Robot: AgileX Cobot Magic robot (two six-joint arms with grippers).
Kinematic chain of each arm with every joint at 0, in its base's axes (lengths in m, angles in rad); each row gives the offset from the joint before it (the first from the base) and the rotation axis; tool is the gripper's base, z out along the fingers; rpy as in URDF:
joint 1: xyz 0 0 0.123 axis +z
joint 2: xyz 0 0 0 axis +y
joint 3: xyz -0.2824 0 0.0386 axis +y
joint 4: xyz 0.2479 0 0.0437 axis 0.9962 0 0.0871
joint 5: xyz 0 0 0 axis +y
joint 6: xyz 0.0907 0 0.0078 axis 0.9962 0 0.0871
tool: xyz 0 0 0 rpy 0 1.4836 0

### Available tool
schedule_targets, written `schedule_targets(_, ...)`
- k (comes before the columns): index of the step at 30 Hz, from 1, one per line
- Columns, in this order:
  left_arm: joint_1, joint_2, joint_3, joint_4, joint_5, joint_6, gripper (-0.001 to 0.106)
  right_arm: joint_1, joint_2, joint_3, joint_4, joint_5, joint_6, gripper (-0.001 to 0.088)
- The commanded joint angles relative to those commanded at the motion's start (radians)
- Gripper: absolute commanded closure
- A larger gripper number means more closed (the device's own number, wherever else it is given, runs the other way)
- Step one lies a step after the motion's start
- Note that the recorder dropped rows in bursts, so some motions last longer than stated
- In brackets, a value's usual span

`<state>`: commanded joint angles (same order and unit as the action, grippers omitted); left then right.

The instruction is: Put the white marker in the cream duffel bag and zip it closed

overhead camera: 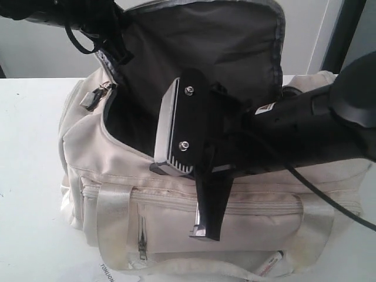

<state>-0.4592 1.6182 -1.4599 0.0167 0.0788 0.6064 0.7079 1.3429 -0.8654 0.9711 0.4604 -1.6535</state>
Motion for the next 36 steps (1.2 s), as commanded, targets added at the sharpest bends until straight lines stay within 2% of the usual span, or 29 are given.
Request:
schedule_targets(16,0.000,0.026,0.000,0.000,0.055,0.000,0.105,0.000,0.010,0.000,0.000,0.005,0.020,0.0848)
schedule_targets(21,0.000,0.033,0.000,0.000,0.051,0.000,0.105,0.000,0.010,0.000,0.000,-0.036,0.026,0.0736)
schedule_targets(26,0.000,0.033,0.000,0.000,0.051,0.000,0.105,0.000,0.010,0.000,0.000,-0.048,0.046,0.0695)
schedule_targets(29,0.000,0.033,0.000,0.000,0.065,0.000,0.105,0.000,0.010,0.000,0.000,-0.048,0.046,0.0554)
schedule_targets(31,0.000,0.033,0.000,0.000,0.077,0.000,0.105,0.000,0.010,0.000,0.000,-0.048,0.046,0.0490)
schedule_targets(34,0.000,0.033,0.000,0.000,0.080,0.000,0.105,0.000,0.010,0.000,0.000,-0.061,0.092,0.0450)
schedule_targets(36,0.000,0.033,0.000,0.000,0.080,0.000,0.105,0.000,0.010,0.000,-0.003,-0.113,0.163,0.0382)
